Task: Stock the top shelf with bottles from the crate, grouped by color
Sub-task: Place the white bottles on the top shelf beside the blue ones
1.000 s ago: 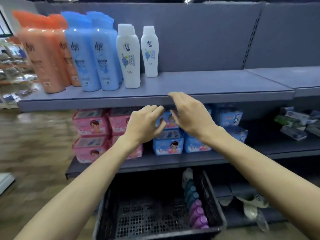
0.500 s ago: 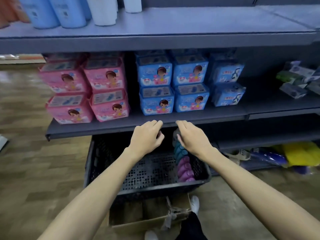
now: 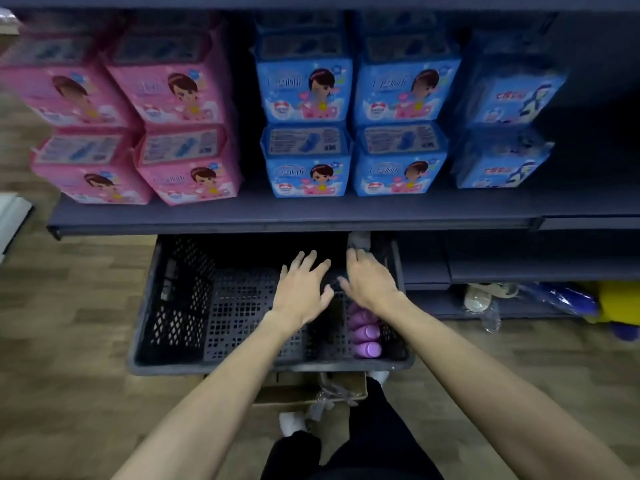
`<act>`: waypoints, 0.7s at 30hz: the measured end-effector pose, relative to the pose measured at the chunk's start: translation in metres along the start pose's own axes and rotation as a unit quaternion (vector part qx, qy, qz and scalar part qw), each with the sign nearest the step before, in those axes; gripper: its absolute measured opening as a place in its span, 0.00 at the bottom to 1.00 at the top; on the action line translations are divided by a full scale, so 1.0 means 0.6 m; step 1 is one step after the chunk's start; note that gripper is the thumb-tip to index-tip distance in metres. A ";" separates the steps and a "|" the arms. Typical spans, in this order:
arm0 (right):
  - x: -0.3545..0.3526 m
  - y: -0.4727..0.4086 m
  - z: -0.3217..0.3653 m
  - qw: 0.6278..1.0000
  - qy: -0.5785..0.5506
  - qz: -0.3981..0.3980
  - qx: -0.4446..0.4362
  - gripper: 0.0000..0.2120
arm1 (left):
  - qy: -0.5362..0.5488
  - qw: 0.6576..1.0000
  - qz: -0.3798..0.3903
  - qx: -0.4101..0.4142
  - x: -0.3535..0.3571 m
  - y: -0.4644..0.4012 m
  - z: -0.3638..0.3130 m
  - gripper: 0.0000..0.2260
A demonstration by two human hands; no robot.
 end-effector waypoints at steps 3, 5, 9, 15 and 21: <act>0.008 -0.048 0.002 0.999 0.015 0.027 0.012 0.27 | 0.009 1.000 0.010 -0.020 0.011 -0.017 -0.001 0.26; 0.015 -0.082 0.000 0.998 0.040 0.051 0.021 0.23 | 0.007 0.999 0.019 -0.029 0.021 -0.025 0.004 0.26; 0.036 -0.139 -0.014 0.991 0.077 0.098 0.052 0.15 | 0.002 0.998 0.039 -0.050 0.044 -0.035 0.015 0.26; 0.071 -0.199 -0.029 0.996 -0.019 0.069 0.053 0.21 | 0.022 0.996 0.047 -0.075 0.076 -0.035 0.018 0.26; 0.111 -0.215 -0.043 0.998 -0.002 -0.020 -0.051 0.12 | 0.042 0.992 0.050 -0.106 0.097 -0.015 0.028 0.24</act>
Point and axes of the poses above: each hand's wrist, its own y-axis away from the middle knuckle, its own x-axis out of the palm, z = x × y, the point moved 3 cm from there along -y, towards the middle knuckle, and after that the axes turned 13 degrees about x, right-handed, at the moved point
